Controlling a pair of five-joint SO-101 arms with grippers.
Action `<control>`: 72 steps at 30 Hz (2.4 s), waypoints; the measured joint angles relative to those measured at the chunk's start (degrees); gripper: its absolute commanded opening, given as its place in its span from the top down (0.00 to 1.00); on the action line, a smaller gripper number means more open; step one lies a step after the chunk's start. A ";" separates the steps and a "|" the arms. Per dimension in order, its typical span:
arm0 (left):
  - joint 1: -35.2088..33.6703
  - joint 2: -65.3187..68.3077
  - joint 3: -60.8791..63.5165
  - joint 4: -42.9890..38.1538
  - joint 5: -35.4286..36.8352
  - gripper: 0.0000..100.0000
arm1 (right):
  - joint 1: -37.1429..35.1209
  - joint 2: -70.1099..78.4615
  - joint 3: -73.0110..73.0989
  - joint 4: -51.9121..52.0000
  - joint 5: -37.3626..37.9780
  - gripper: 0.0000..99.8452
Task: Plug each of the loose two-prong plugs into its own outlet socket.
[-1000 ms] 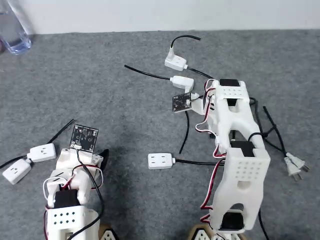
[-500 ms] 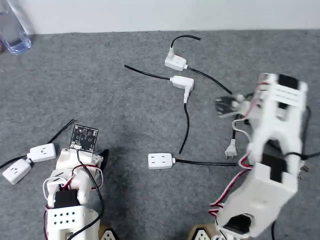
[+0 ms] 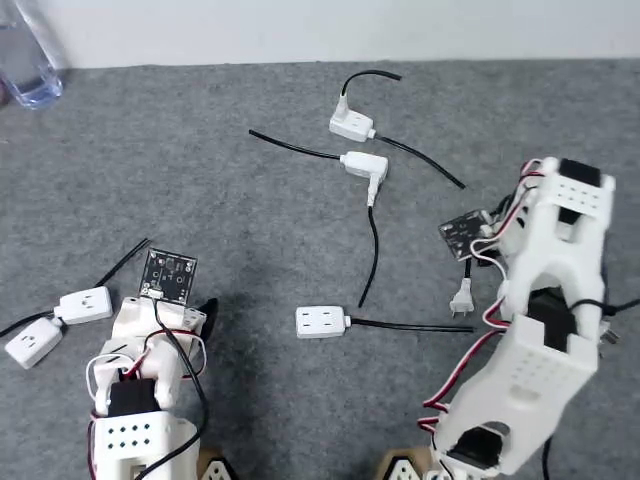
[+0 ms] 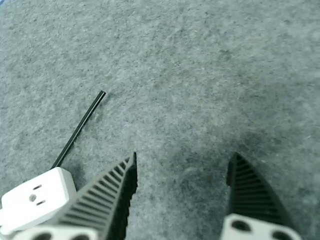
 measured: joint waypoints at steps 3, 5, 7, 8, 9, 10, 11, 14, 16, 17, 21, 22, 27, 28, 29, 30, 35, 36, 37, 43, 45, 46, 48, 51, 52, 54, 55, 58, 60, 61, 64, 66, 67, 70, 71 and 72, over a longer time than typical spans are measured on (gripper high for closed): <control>0.00 0.00 0.00 0.00 0.00 0.72 | -1.76 0.00 2.02 0.00 0.09 0.74; 0.00 0.00 0.00 0.00 0.00 0.72 | -2.90 0.00 2.90 0.00 0.09 0.75; 0.00 0.00 0.00 0.00 0.00 0.72 | -4.13 0.09 3.60 0.00 0.09 0.77; 0.00 0.00 0.00 0.00 0.00 0.72 | -5.01 0.09 3.96 0.00 0.09 0.78; 0.00 0.00 0.00 0.00 0.00 0.72 | -5.98 0.09 4.13 0.00 0.09 0.79; 0.00 0.00 0.00 0.00 0.00 0.72 | -7.03 0.09 4.40 0.00 0.09 0.79; 0.00 0.00 0.00 0.00 0.00 0.72 | -7.91 0.09 4.57 0.00 0.09 0.79; 0.00 0.00 0.00 0.00 0.00 0.72 | -9.32 0.09 5.19 0.00 0.09 0.79; 0.00 0.00 0.00 0.00 0.00 0.72 | -9.23 0.09 5.36 0.00 0.09 0.79; 0.00 0.00 0.00 0.00 0.00 0.72 | -9.14 0.09 5.36 0.00 0.09 0.79; 0.00 0.00 0.00 0.00 0.00 0.72 | -8.09 1.49 5.36 0.00 0.09 0.79; 0.00 0.00 0.00 0.00 0.00 0.72 | -7.65 1.58 5.36 0.00 0.09 0.79; 0.00 0.00 0.00 0.00 0.00 0.72 | -5.54 2.20 5.36 -1.93 0.09 0.79; 0.00 0.00 0.00 0.00 0.00 0.72 | -5.45 2.64 5.45 -2.73 0.09 0.79; 0.00 0.00 0.00 0.00 0.00 0.72 | -5.36 3.08 5.71 -3.25 0.09 0.79; 0.00 0.00 0.00 0.00 0.00 0.72 | -5.36 3.69 5.71 -3.69 0.09 0.79; 0.00 0.00 0.00 0.00 0.00 0.72 | -5.45 5.10 5.71 -5.45 0.09 0.79; 0.00 0.00 0.00 0.00 0.00 0.72 | -5.45 5.27 5.71 -5.54 0.09 0.79; 0.00 0.00 0.00 0.00 0.00 0.72 | -5.45 5.45 5.63 -5.54 0.18 0.79; 0.00 0.00 0.00 0.00 0.00 0.72 | -5.71 6.33 4.84 -5.98 0.18 1.00; 0.00 0.00 0.00 0.00 0.00 0.72 | -5.98 6.86 4.66 -6.59 0.18 0.96; 0.00 0.00 0.00 0.00 0.00 0.72 | -5.98 7.03 4.66 -6.68 0.18 0.96; 0.00 0.00 0.00 0.00 0.00 0.72 | -6.07 7.38 4.57 -6.68 0.09 0.98; 0.00 0.00 0.00 0.00 0.00 0.72 | -6.15 7.56 4.57 -6.68 0.09 0.99; 0.00 0.00 0.00 0.00 0.00 0.72 | -6.15 7.65 4.57 -6.68 0.09 0.99; 0.00 0.00 0.00 0.00 0.00 0.72 | -6.15 7.91 4.04 -6.68 0.09 0.99; 0.00 0.00 0.00 0.00 0.00 0.72 | -6.15 8.35 3.52 -6.59 0.09 0.99; 0.00 0.00 0.00 0.00 0.00 0.72 | -7.21 7.65 2.64 -5.01 0.09 0.99; 0.00 0.00 0.00 0.00 0.00 0.72 | -7.74 7.21 2.55 -3.96 0.09 0.99; 0.00 0.00 0.00 0.00 0.00 0.72 | -8.26 6.86 2.55 -3.87 0.09 0.99; 0.00 0.00 0.00 0.00 0.00 0.72 | -10.64 5.71 2.55 -3.96 -3.34 0.99; 0.00 0.00 0.00 0.00 0.00 0.72 | -13.01 5.01 2.55 -6.15 -8.44 0.99; 0.00 0.00 0.00 0.00 0.00 0.72 | -14.42 4.84 2.55 -7.65 -11.60 0.99; 0.00 0.00 0.00 0.00 0.00 0.72 | -18.20 4.84 2.64 -14.33 -23.03 0.99; 0.00 0.00 0.00 0.00 0.00 0.72 | -19.08 4.84 2.73 -16.70 -27.16 0.99; 0.00 0.00 0.00 0.00 0.00 0.72 | -19.87 4.84 3.34 -18.90 -30.86 0.99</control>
